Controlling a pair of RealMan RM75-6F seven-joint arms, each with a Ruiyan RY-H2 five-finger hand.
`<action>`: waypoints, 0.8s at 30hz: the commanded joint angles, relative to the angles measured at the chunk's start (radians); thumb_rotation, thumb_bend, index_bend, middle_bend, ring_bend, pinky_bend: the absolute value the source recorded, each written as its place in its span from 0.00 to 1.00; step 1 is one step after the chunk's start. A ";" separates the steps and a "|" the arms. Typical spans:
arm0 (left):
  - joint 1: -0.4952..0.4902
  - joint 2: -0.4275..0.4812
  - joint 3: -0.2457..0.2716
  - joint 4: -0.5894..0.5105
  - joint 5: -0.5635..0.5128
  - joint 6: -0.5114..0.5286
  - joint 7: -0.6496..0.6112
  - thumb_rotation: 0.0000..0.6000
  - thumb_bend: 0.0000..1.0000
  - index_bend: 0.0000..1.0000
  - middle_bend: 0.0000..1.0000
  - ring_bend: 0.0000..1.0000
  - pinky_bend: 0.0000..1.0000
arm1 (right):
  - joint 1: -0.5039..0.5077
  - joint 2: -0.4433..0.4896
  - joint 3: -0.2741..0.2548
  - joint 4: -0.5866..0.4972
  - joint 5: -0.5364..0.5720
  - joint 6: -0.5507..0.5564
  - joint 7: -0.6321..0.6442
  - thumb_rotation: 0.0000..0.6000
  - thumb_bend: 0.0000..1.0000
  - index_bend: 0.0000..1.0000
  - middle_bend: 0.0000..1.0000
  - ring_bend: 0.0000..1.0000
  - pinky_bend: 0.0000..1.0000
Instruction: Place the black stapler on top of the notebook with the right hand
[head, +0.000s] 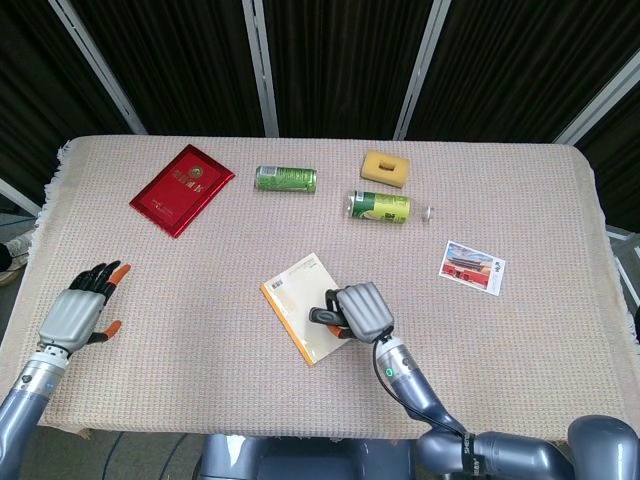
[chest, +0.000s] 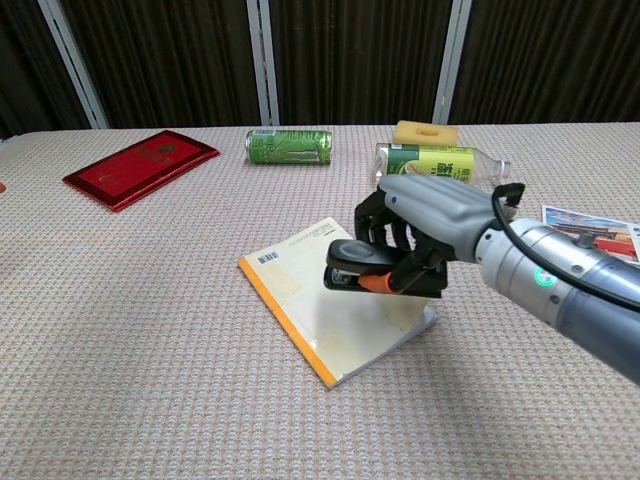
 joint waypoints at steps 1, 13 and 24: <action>-0.002 0.001 -0.001 0.004 -0.002 -0.005 -0.007 1.00 0.31 0.00 0.00 0.00 0.12 | 0.032 -0.046 0.015 0.045 0.034 -0.027 0.002 1.00 0.26 0.70 0.66 0.63 0.72; -0.002 0.011 0.000 0.014 -0.001 -0.007 -0.041 1.00 0.31 0.00 0.00 0.00 0.12 | 0.104 -0.132 0.045 0.175 0.105 -0.081 0.008 1.00 0.26 0.70 0.66 0.63 0.72; -0.004 0.009 0.003 0.014 0.005 -0.008 -0.044 1.00 0.31 0.00 0.00 0.00 0.12 | 0.110 -0.147 0.035 0.203 0.097 -0.050 0.039 1.00 0.26 0.40 0.47 0.51 0.66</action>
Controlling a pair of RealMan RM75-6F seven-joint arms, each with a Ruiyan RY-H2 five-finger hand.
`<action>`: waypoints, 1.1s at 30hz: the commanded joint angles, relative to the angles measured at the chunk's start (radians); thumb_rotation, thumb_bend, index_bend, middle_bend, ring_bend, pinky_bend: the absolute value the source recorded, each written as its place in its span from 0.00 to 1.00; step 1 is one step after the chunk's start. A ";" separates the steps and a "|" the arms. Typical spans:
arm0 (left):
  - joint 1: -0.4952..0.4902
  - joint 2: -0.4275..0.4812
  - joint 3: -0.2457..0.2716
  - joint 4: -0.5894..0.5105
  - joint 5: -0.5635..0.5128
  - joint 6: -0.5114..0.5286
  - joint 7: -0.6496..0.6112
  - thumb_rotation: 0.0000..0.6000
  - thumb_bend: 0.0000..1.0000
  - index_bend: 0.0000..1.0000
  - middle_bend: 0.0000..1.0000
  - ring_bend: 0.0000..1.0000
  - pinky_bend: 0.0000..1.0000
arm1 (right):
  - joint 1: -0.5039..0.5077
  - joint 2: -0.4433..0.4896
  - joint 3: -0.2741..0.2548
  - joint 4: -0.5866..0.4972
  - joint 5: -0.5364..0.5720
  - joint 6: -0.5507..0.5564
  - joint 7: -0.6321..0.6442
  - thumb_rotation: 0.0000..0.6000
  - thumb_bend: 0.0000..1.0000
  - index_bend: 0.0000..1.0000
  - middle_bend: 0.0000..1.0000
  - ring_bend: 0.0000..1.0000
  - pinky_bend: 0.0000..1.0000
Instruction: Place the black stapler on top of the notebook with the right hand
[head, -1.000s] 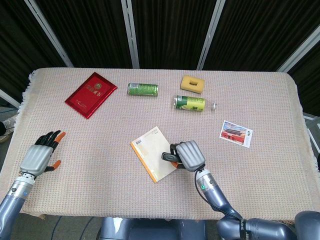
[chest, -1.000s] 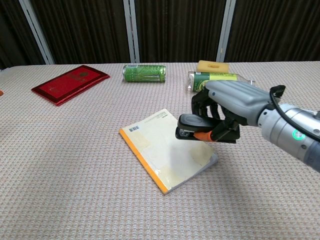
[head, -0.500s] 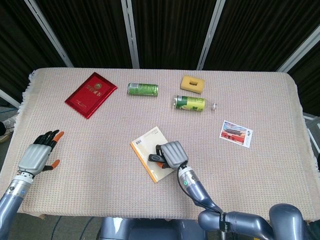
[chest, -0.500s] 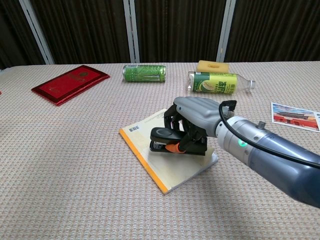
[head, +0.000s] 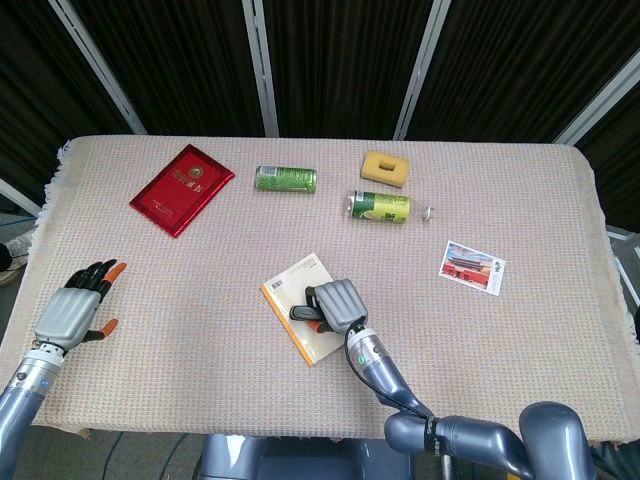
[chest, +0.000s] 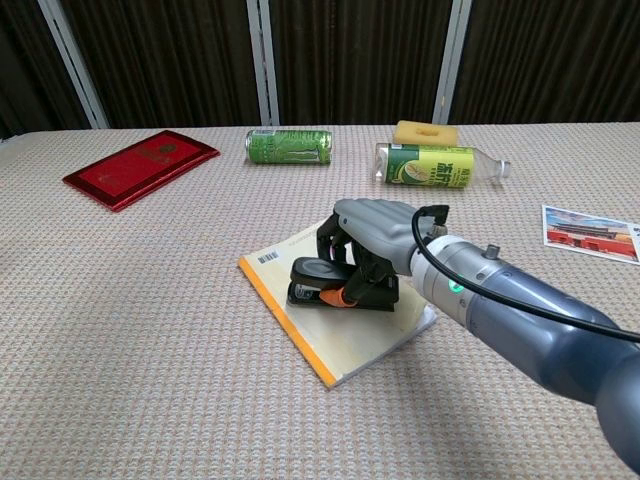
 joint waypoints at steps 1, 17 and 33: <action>0.000 0.000 0.001 -0.002 0.003 0.002 0.000 1.00 0.31 0.00 0.00 0.00 0.12 | -0.008 0.005 -0.006 -0.006 -0.011 0.013 0.027 1.00 0.25 0.35 0.44 0.49 0.63; 0.008 0.008 0.007 -0.019 0.026 0.032 -0.004 1.00 0.31 0.00 0.00 0.00 0.11 | -0.092 0.180 -0.051 -0.274 -0.022 0.136 -0.038 1.00 0.21 0.00 0.00 0.01 0.27; 0.020 0.002 0.007 -0.029 0.061 0.089 0.015 1.00 0.31 0.00 0.00 0.00 0.02 | -0.471 0.697 -0.283 -0.504 -0.305 0.545 0.163 1.00 0.16 0.00 0.00 0.00 0.00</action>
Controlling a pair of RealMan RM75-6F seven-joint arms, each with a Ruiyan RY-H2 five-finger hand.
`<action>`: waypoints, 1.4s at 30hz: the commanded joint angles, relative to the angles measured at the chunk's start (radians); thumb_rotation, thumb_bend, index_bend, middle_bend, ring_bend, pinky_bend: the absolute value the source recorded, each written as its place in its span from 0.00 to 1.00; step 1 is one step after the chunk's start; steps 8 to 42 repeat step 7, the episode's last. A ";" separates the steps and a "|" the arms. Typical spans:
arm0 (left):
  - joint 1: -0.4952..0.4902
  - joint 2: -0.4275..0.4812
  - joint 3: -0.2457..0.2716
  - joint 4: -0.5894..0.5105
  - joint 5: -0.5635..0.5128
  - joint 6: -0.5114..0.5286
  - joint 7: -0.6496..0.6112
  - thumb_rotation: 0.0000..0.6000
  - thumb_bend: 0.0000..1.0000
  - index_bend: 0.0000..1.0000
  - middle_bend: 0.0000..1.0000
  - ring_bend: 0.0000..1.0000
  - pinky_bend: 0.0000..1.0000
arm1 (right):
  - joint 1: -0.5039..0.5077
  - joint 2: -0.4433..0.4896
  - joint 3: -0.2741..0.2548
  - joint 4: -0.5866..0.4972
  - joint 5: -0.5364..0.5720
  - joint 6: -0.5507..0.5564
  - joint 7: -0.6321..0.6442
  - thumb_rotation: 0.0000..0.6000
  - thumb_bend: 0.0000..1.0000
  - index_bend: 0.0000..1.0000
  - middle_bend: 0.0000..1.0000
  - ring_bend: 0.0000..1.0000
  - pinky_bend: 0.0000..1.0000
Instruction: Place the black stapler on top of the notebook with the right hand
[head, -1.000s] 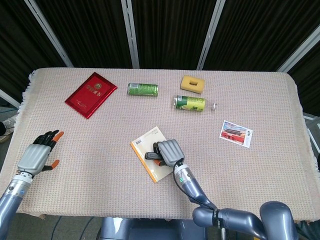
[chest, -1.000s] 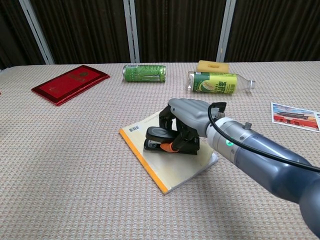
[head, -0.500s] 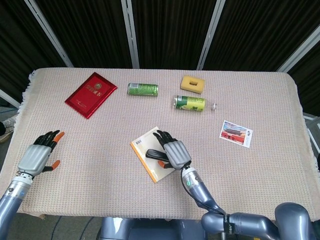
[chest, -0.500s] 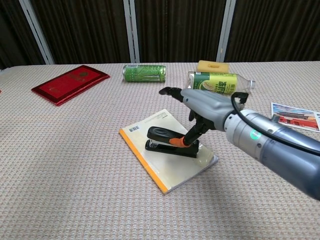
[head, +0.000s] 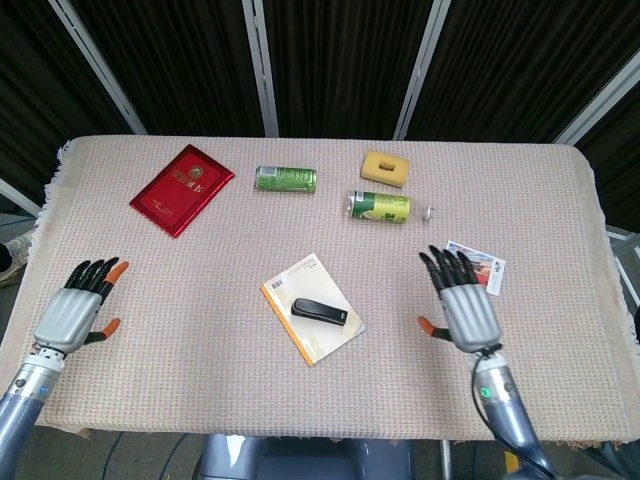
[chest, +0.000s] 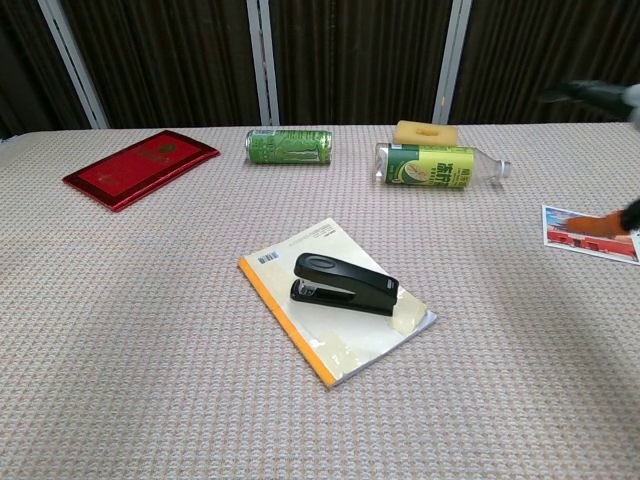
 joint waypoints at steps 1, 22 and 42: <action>-0.001 0.001 0.003 -0.005 0.007 0.000 -0.001 1.00 0.31 0.00 0.00 0.00 0.03 | -0.147 0.124 -0.104 0.020 -0.096 0.132 0.184 1.00 0.16 0.00 0.00 0.00 0.00; -0.006 -0.008 0.002 -0.004 0.009 -0.002 0.014 1.00 0.31 0.00 0.00 0.00 0.02 | -0.260 0.172 -0.121 0.130 -0.065 0.234 0.252 1.00 0.16 0.00 0.00 0.00 0.00; -0.006 -0.008 0.002 -0.004 0.009 -0.002 0.014 1.00 0.31 0.00 0.00 0.00 0.02 | -0.260 0.172 -0.121 0.130 -0.065 0.234 0.252 1.00 0.16 0.00 0.00 0.00 0.00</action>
